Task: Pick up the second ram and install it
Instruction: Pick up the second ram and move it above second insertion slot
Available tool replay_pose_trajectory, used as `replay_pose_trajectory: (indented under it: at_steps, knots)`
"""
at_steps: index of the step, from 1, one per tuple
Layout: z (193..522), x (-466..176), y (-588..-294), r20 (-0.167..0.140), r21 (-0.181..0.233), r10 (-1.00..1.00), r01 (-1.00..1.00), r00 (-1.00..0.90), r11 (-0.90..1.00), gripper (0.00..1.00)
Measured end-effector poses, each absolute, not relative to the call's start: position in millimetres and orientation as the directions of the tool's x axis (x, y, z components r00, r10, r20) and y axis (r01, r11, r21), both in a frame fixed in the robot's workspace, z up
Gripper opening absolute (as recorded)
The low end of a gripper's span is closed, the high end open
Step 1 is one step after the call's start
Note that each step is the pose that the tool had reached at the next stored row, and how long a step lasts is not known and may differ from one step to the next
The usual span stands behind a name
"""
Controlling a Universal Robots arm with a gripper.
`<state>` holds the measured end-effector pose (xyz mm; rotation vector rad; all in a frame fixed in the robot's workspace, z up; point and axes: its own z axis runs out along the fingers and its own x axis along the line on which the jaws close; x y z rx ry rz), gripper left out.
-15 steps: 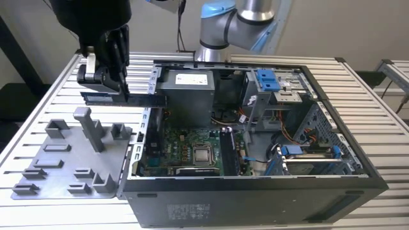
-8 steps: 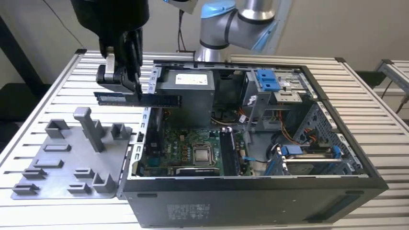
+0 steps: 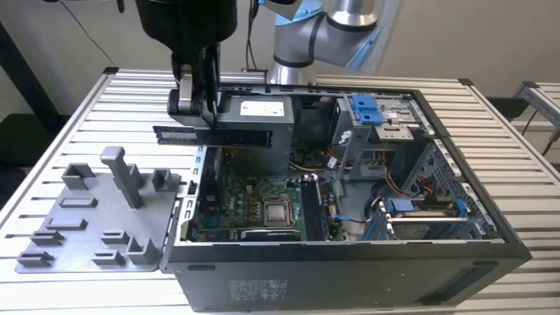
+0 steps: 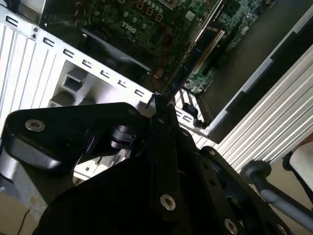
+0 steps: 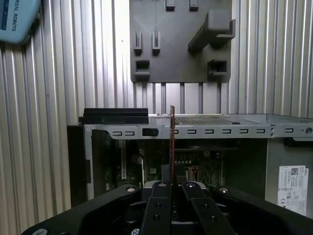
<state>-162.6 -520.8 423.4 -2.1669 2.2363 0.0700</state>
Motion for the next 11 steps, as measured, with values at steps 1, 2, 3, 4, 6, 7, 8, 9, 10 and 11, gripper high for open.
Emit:
replay_pose_trajectory:
  at_steps: [1, 2, 3, 4, 6, 7, 8, 9, 10, 11]
  knots:
    - [423, -160, -521, -0.051, 0.014, -0.998, -0.999, -0.032, 0.031, 0.14]
    - [423, -156, -521, -0.050, 0.014, -0.998, -0.999, -0.032, 0.031, 0.14]
    - [423, -153, -521, -0.050, 0.014, -0.998, -0.999, -0.032, 0.031, 0.14]
    - [423, -150, -521, -0.050, 0.014, -0.998, -0.999, -0.032, 0.031, 0.14]
    - [423, -143, -521, -0.050, 0.015, -0.998, -0.999, -0.032, 0.031, 0.14]
    - [423, -140, -521, -0.050, 0.015, -0.998, -0.999, -0.032, 0.031, 0.14]
    - [423, -136, -521, -0.050, 0.015, -0.998, -0.999, -0.032, 0.031, 0.14]
    - [423, -133, -521, -0.050, 0.015, -0.998, -0.999, -0.032, 0.031, 0.14]
    - [423, -129, -521, -0.050, 0.016, -0.998, -0.999, -0.032, 0.031, 0.14]
    - [423, -126, -521, -0.050, 0.016, -0.998, -0.999, -0.032, 0.031, 0.14]
